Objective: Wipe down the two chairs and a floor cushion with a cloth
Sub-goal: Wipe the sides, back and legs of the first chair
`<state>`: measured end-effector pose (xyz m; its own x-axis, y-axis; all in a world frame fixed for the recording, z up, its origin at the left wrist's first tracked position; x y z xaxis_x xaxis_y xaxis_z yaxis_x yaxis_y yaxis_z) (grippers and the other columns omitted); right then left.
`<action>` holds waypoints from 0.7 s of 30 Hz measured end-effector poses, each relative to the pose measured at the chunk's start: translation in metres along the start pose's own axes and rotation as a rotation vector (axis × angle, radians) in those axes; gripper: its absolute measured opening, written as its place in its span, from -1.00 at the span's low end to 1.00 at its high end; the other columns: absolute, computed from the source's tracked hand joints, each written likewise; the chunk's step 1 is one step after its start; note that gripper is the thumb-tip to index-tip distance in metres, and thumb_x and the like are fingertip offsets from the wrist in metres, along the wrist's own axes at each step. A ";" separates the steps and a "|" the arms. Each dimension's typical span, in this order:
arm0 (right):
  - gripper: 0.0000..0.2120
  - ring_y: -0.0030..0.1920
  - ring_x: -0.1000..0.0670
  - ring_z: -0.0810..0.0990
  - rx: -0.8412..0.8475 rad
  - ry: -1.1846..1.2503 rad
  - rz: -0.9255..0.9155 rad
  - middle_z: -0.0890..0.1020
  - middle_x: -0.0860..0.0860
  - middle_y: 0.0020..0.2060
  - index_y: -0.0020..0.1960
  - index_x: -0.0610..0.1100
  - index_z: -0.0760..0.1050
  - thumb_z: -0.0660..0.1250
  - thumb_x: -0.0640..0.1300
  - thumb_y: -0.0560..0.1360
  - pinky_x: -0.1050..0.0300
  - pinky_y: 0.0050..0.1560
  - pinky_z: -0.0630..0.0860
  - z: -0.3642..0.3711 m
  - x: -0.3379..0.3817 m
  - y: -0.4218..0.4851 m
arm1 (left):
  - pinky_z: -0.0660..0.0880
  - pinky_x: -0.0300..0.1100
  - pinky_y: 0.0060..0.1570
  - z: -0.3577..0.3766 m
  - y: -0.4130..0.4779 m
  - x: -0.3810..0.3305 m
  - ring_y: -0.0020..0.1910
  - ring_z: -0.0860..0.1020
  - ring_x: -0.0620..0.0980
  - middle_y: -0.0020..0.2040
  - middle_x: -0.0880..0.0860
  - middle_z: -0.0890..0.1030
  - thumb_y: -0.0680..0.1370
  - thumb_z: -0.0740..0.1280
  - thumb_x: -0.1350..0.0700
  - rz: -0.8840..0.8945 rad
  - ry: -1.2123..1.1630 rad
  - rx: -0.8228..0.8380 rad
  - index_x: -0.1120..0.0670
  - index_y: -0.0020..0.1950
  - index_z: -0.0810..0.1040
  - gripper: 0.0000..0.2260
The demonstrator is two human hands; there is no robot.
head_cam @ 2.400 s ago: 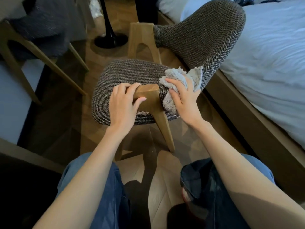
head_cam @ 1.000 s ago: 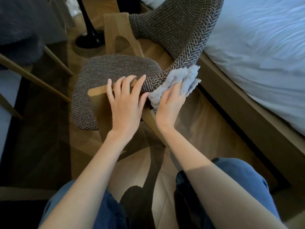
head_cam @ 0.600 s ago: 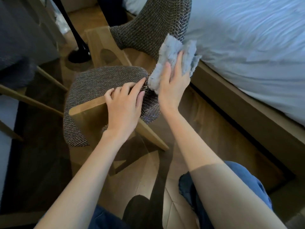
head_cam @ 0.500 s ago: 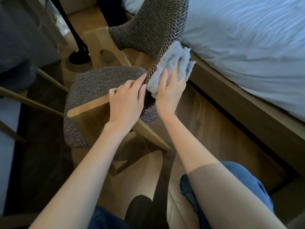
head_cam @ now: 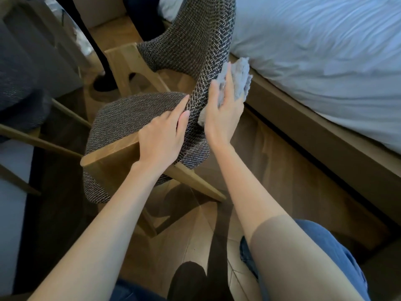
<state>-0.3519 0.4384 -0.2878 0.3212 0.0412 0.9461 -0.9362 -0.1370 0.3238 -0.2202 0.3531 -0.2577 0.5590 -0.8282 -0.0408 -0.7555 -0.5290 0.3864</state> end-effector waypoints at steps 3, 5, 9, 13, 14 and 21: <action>-0.64 0.38 0.03 0.35 -0.010 0.054 0.082 0.40 -0.01 0.40 0.33 0.06 0.48 0.20 0.11 0.58 0.22 0.25 0.31 0.003 -0.020 -0.003 | 0.38 -0.13 -0.30 0.003 0.003 0.002 -0.05 0.59 0.04 0.06 0.00 0.63 0.65 -0.11 -0.16 0.003 -0.004 0.020 -0.18 0.53 0.13 -0.57; -0.69 0.26 0.02 0.46 -0.009 0.044 0.141 0.48 -0.07 0.31 0.21 0.00 0.58 0.15 0.05 0.62 0.14 0.16 0.41 0.004 -0.034 -0.004 | 0.36 -0.15 -0.31 0.004 0.003 0.002 -0.06 0.59 0.02 0.05 -0.02 0.63 0.65 -0.12 -0.16 -0.002 -0.007 0.021 -0.18 0.53 0.13 -0.56; -0.69 0.13 -0.11 0.52 0.098 -0.082 0.311 0.59 -0.12 0.06 -0.07 -0.10 0.56 0.09 -0.03 0.65 0.03 0.08 0.43 0.007 -0.077 -0.013 | 0.31 -0.17 -0.30 0.004 0.003 0.003 -0.05 0.58 0.01 0.05 -0.03 0.62 0.65 -0.13 -0.16 -0.006 -0.013 0.016 -0.19 0.53 0.12 -0.56; -0.67 0.03 0.06 0.53 0.019 -0.053 0.253 0.62 -0.07 -0.05 -0.22 -0.05 0.48 0.11 -0.02 0.65 0.15 -0.05 0.36 -0.004 -0.055 -0.001 | 0.32 -0.18 -0.30 0.003 0.002 0.003 -0.04 0.58 0.01 0.06 -0.03 0.62 0.65 -0.13 -0.16 0.000 -0.006 0.007 -0.18 0.53 0.13 -0.56; -0.71 0.03 0.19 0.50 -0.050 0.021 0.167 0.63 -0.02 -0.04 -0.14 -0.03 0.56 0.13 -0.02 0.64 0.24 -0.06 0.34 -0.011 -0.034 0.009 | 0.32 -0.18 -0.32 0.002 0.002 0.002 -0.06 0.58 0.01 0.04 -0.03 0.62 0.64 -0.13 -0.16 0.004 -0.001 0.007 -0.17 0.53 0.13 -0.55; -0.60 -0.33 0.18 0.35 -0.087 0.113 0.091 0.36 0.12 -0.42 -0.39 0.12 0.24 0.20 -0.05 0.61 0.31 -0.26 0.27 -0.008 -0.012 0.031 | 0.34 -0.18 -0.35 0.000 0.000 0.000 -0.06 0.58 0.01 0.03 -0.02 0.63 0.65 -0.10 -0.14 0.009 0.011 -0.008 -0.16 0.53 0.16 -0.56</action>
<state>-0.3865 0.4417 -0.2893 0.2209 0.1443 0.9646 -0.9711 -0.0592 0.2313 -0.2203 0.3527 -0.2574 0.5559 -0.8308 -0.0275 -0.7576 -0.5200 0.3945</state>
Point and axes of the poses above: each hand's wrist, its own y-axis towards the middle knuckle, its own z-axis out of the palm, x = y × z, the point moved 10 cm from there along y, towards the middle knuckle
